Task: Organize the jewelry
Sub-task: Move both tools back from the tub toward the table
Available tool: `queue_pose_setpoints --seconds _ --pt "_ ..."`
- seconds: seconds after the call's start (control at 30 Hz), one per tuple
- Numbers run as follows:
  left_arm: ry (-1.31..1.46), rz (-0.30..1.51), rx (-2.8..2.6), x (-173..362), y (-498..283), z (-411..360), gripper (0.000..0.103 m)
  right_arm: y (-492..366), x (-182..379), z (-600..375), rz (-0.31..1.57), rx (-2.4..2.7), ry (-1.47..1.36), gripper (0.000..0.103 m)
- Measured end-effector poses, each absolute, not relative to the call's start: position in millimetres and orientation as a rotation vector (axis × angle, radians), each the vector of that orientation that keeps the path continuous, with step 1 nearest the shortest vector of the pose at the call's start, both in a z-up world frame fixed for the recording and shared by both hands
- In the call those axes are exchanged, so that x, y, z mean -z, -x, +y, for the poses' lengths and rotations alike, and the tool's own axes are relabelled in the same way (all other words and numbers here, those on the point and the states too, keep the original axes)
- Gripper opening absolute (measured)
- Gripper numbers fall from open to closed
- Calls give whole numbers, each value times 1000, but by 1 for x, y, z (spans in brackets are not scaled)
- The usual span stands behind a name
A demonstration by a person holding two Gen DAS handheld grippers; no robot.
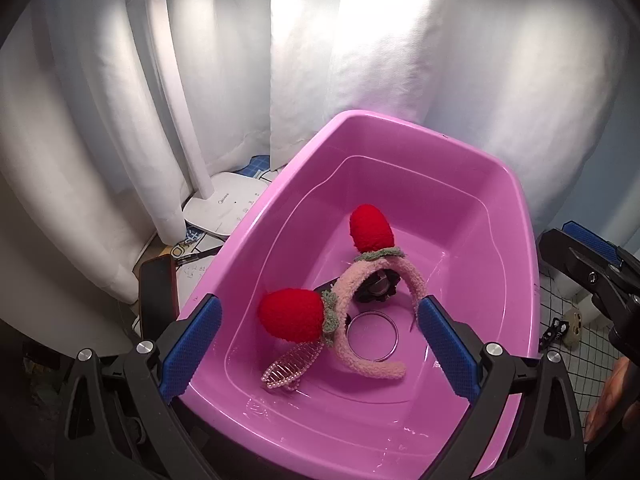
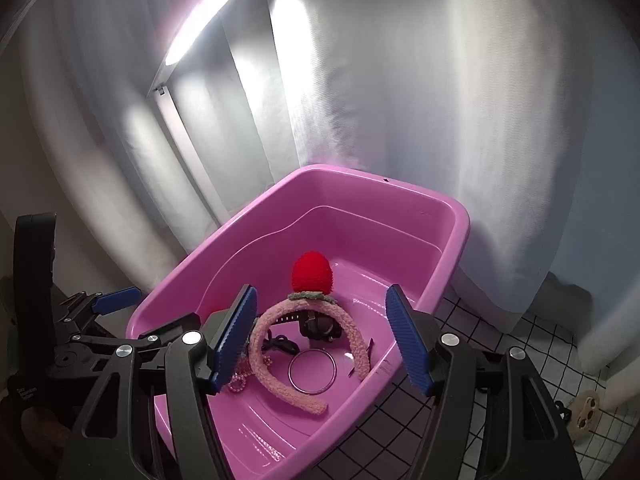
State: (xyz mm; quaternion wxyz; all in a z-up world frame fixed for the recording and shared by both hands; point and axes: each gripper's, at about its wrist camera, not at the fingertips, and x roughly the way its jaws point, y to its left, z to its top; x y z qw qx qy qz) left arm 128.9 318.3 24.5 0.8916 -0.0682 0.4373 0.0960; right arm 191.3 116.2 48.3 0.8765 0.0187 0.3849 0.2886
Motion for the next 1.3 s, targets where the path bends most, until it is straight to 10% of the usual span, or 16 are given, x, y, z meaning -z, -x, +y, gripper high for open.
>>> queue_pose_setpoints --seconds 1.3 --pt "22 943 108 50 -105 33 97 -50 46 -239 883 -91 -207 67"
